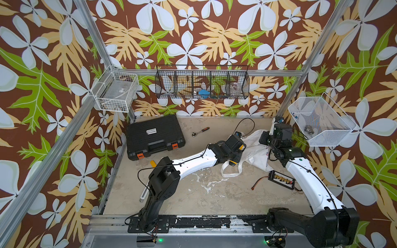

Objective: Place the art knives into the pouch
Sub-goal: Place the utility knife in the pouch.

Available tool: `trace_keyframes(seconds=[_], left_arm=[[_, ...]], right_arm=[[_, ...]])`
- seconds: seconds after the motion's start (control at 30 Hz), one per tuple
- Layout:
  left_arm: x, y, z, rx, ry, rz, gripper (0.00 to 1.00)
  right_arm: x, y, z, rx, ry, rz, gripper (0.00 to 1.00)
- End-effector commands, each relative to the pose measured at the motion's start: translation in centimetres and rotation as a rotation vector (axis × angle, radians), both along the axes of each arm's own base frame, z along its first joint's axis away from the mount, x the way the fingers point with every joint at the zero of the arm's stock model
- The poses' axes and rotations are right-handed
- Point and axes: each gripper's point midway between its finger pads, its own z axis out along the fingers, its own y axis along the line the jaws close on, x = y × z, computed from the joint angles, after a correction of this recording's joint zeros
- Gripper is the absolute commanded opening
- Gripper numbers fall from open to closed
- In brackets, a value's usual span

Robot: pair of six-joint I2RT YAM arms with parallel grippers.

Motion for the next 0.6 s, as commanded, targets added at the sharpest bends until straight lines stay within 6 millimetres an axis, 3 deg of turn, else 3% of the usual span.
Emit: trace_keyframes(seconds=[0.0,0.13,0.37,0.4,0.47,0.57], left_arm=[[0.5,-1.8,0.4,-0.054,-0.001,-0.058,0.29],[1.6,-3.1,0.6,-0.075,-0.011,-0.072,0.29],[5.8,-3.4,0.3,-0.146,-0.023,-0.048,0.3],[6.1,-3.6,0.3,-0.161,-0.023,-0.051,0.34],[6.6,-4.2,0.8,-0.194,-0.03,-0.071,0.52],[6.2,-4.8,2.7,-0.255,-0.045,-0.121,0.71]], right_arm=[[0.5,0.2,0.4,0.014,-0.027,0.008,0.0],[0.5,0.4,0.4,0.017,-0.028,0.014,0.0],[0.2,1.0,0.7,0.039,-0.052,0.046,0.0],[0.1,1.1,0.9,0.041,-0.058,0.051,0.0],[0.1,1.2,1.0,0.045,-0.066,0.06,0.0],[0.2,1.3,0.9,0.047,-0.065,0.064,0.0]])
